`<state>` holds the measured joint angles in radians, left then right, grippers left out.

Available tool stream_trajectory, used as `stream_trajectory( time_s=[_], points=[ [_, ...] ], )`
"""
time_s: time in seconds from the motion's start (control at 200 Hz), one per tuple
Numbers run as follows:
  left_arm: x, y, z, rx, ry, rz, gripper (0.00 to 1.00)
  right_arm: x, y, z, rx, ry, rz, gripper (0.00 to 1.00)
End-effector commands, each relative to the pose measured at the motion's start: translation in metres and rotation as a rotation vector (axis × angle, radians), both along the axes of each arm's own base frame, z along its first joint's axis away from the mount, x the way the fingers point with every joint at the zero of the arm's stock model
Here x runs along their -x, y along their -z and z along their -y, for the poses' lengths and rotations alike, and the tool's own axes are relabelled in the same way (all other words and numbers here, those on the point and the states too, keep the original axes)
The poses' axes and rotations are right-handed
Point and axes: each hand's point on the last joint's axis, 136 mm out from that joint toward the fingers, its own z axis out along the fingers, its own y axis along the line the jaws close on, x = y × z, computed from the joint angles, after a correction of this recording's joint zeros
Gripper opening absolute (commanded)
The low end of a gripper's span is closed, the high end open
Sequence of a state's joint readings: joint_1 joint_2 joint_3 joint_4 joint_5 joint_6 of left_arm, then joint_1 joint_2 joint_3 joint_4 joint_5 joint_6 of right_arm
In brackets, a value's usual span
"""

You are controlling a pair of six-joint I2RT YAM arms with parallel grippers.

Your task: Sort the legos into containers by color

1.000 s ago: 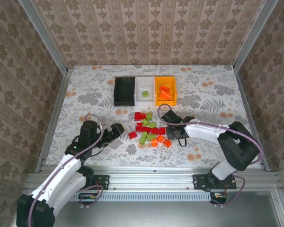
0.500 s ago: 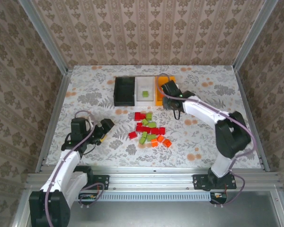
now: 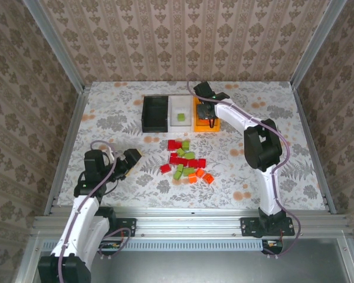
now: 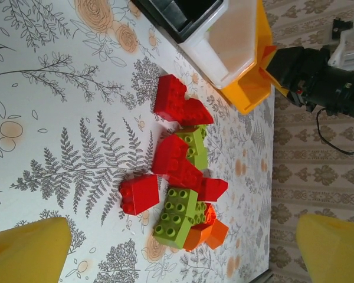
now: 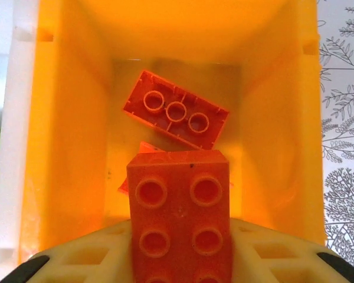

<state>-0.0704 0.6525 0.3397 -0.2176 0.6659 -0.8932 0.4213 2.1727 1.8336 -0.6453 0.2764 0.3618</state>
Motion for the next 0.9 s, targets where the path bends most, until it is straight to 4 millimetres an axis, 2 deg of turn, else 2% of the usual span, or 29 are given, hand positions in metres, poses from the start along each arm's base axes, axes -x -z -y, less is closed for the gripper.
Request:
stream_trajectory(
  time_s=[0.0, 0.1, 0.18, 0.24, 0.345, 0.385, 0.425, 0.46, 0.525, 0.67, 0.735, 0.77, 0.815, 0.895],
  points=[
    [0.007, 0.013, -0.004, -0.035, 0.004, -0.034, 1.00, 0.002, 0.011, 0.001, 0.026, -0.026, -0.061, 0.40],
    [0.005, 0.013, -0.004, -0.039, 0.005, -0.032, 1.00, -0.003, 0.007, -0.008, -0.024, -0.042, -0.048, 0.44],
    [0.003, 0.009, -0.003, -0.034, 0.011, -0.027, 1.00, -0.005, 0.002, -0.006, -0.012, -0.026, -0.052, 0.51],
    [0.002, 0.003, -0.001, -0.039, 0.027, -0.019, 1.00, -0.005, -0.009, -0.007, -0.008, -0.032, -0.033, 0.52],
    [0.002, -0.006, 0.000, -0.049, 0.042, -0.010, 1.00, 0.005, -0.050, -0.006, -0.030, -0.047, 0.058, 0.52],
    [0.003, -0.007, 0.001, -0.040, 0.043, -0.010, 1.00, 0.017, -0.072, -0.004, -0.052, -0.050, 0.100, 0.52],
    [0.004, -0.009, 0.003, -0.026, 0.046, -0.006, 1.00, 0.030, -0.083, -0.003, -0.067, -0.056, 0.122, 0.52],
    [0.005, -0.009, 0.005, -0.015, 0.049, -0.004, 1.00, 0.049, -0.090, -0.003, -0.082, -0.068, 0.131, 0.52],
    [0.009, -0.005, 0.011, 0.006, 0.059, -0.002, 1.00, 0.087, -0.086, -0.002, -0.102, -0.094, 0.104, 0.54],
    [0.021, 0.013, 0.030, 0.048, 0.070, -0.009, 1.00, 0.195, -0.033, -0.014, -0.096, -0.218, -0.015, 0.69],
    [0.026, 0.013, 0.042, 0.075, 0.090, 0.007, 1.00, 0.235, -0.011, -0.017, -0.077, -0.264, -0.065, 0.74],
    [0.029, 0.011, 0.047, 0.080, 0.098, 0.020, 1.00, 0.253, -0.007, -0.019, -0.090, -0.289, -0.079, 0.76],
    [0.032, 0.010, 0.052, 0.072, 0.108, 0.037, 1.00, 0.275, 0.006, -0.018, -0.076, -0.315, -0.123, 0.77],
    [0.038, 0.008, 0.060, 0.058, 0.130, 0.057, 1.00, 0.299, 0.024, -0.015, -0.055, -0.320, -0.165, 0.80]
  ],
)
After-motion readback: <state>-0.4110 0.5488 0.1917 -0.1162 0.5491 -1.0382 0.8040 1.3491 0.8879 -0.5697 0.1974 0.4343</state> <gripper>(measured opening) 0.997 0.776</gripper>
